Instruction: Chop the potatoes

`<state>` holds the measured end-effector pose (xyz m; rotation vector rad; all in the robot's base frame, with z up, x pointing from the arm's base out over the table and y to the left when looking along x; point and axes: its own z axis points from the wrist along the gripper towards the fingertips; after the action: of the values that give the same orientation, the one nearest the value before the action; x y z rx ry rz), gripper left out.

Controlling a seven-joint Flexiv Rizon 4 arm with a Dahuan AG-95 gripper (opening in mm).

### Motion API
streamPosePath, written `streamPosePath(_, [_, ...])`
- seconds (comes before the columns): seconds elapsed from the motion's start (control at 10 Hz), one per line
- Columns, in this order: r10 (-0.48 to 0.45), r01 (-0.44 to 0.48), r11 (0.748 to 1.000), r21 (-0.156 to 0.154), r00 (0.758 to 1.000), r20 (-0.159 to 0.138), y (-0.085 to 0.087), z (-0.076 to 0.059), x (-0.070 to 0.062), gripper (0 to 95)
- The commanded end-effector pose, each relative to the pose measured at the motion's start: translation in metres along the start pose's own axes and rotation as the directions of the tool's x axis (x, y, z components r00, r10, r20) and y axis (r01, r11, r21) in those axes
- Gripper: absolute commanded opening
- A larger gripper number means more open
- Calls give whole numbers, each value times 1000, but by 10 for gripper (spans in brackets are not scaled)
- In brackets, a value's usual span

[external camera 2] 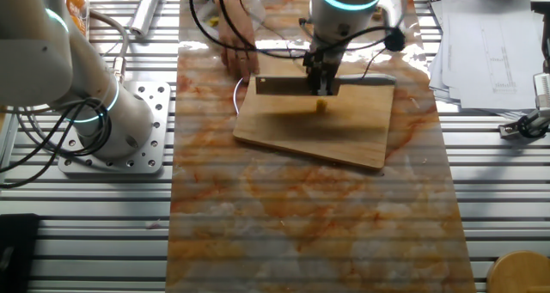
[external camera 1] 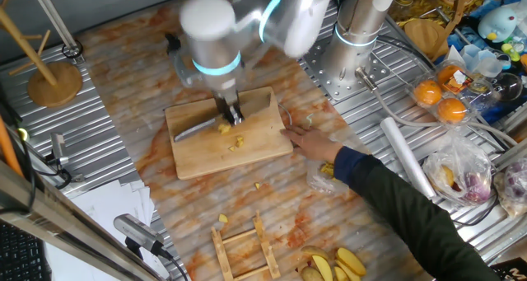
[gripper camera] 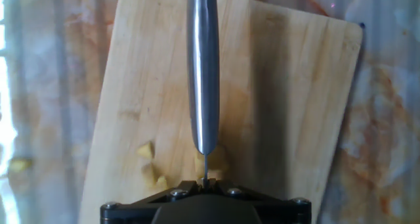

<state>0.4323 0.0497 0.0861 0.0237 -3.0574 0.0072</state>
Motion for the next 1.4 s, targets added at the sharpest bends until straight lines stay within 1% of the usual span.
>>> streamPosePath(0.1, [-5,5,1000,5,1000,11,-5,9,-1,0])
streamPosePath(0.8, [-13,13,1000,6,1000,19,-11,20,-7,0])
streamPosePath(1.4, [-14,14,1000,11,1000,20,-12,24,-10,0])
